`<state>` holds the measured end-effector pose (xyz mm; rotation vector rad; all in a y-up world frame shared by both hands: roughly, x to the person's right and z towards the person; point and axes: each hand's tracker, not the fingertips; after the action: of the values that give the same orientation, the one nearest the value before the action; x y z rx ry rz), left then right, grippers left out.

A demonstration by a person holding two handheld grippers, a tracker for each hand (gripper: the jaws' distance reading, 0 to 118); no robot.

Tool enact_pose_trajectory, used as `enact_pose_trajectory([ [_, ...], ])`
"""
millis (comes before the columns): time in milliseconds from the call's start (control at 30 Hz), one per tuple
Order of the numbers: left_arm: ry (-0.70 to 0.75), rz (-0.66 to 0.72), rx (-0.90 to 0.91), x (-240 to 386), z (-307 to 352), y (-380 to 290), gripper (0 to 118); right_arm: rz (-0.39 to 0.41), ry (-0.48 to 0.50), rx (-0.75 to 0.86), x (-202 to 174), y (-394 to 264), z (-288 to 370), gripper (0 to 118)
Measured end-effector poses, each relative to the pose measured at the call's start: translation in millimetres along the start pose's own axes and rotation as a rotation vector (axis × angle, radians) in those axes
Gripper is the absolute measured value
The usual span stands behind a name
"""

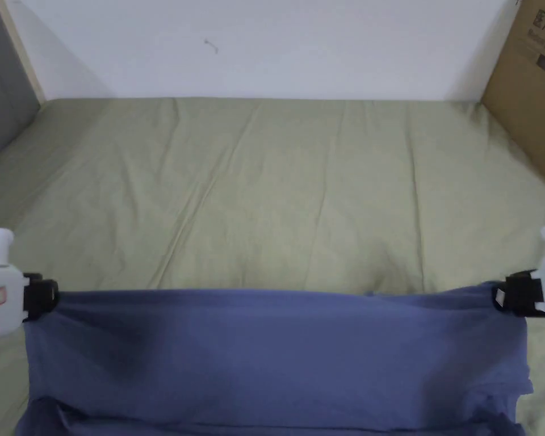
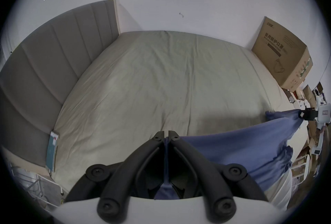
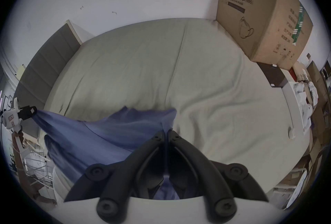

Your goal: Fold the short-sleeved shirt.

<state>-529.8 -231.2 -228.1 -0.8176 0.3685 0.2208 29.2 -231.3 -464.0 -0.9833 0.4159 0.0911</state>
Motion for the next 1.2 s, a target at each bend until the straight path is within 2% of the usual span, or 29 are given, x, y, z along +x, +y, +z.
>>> enact_pose_trajectory([
  [200, 0.027, 0.018, -0.063, -10, 31, -77, 2, -0.036, 0.021, -0.051, 3, -91, 40, 2],
  [267, 0.034, 0.028, -0.101, -13, 28, -102, 2, -0.044, 0.004, -0.116, 0, -124, 34, 2],
  [433, 0.065, 0.078, -0.196, -19, 3, -153, 3, 0.010, -0.065, -0.203, -3, -195, -8, 3],
  [467, 0.065, 0.086, -0.210, -20, -1, -157, 9, 0.020, -0.085, -0.210, -7, -202, -13, 4],
  [500, 0.065, 0.093, -0.213, -20, -1, -158, 32, 0.022, -0.087, -0.207, -12, -204, -14, 18],
  [567, 0.128, 0.093, -0.218, -19, 2, -155, 76, 0.041, -0.117, -0.211, -18, -203, -15, 62],
  [600, 0.137, 0.096, -0.199, -21, 6, -153, 98, 0.046, -0.120, -0.205, -19, -202, -12, 71],
  [633, 0.143, 0.103, -0.189, -22, 10, -150, 106, 0.051, -0.132, -0.192, -21, -198, -9, 71],
  [767, 0.081, 0.194, -0.111, -27, 40, -135, 104, 0.082, -0.207, -0.106, -30, -180, 13, 71],
  [800, 0.057, 0.217, -0.092, -27, 47, -133, 100, 0.083, -0.214, -0.064, -35, -176, 21, 71],
  [833, 0.029, 0.235, -0.073, -26, 53, -132, 90, 0.083, -0.209, -0.031, -39, -172, 28, 70],
  [867, -0.010, 0.260, -0.039, -27, 61, -133, 72, 0.082, -0.176, 0.016, -44, -169, 35, 69],
  [900, -0.051, 0.279, -0.019, -26, 66, -133, 49, 0.080, -0.138, 0.060, -52, -166, 44, 63],
  [933, -0.076, 0.285, -0.018, -25, 69, -133, 41, 0.075, -0.111, 0.087, -59, -164, 48, 63],
  [967, -0.102, 0.293, -0.013, -23, 70, -135, 41, 0.078, -0.070, 0.112, -68, -163, 51, 60],
  [1000, -0.093, 0.282, -0.019, -22, 70, -139, 17, 0.083, -0.047, 0.138, -78, -164, 50, 45],
  [1033, -0.085, 0.284, -0.017, -18, 69, -142, 3, 0.068, -0.050, 0.170, -87, -164, 49, 21],
  [1067, -0.076, 0.286, -0.014, -16, 67, -145, 2, 0.027, -0.053, 0.179, -98, -163, 41, 2],
  [1167, -0.055, 0.293, -0.050, -18, 60, -156, 0, -0.016, 0.058, 0.125, -122, -155, 17, 2],
  [1200, -0.066, 0.309, -0.052, -22, 60, -158, 0, -0.018, 0.067, 0.133, -129, -155, 12, 2],
])
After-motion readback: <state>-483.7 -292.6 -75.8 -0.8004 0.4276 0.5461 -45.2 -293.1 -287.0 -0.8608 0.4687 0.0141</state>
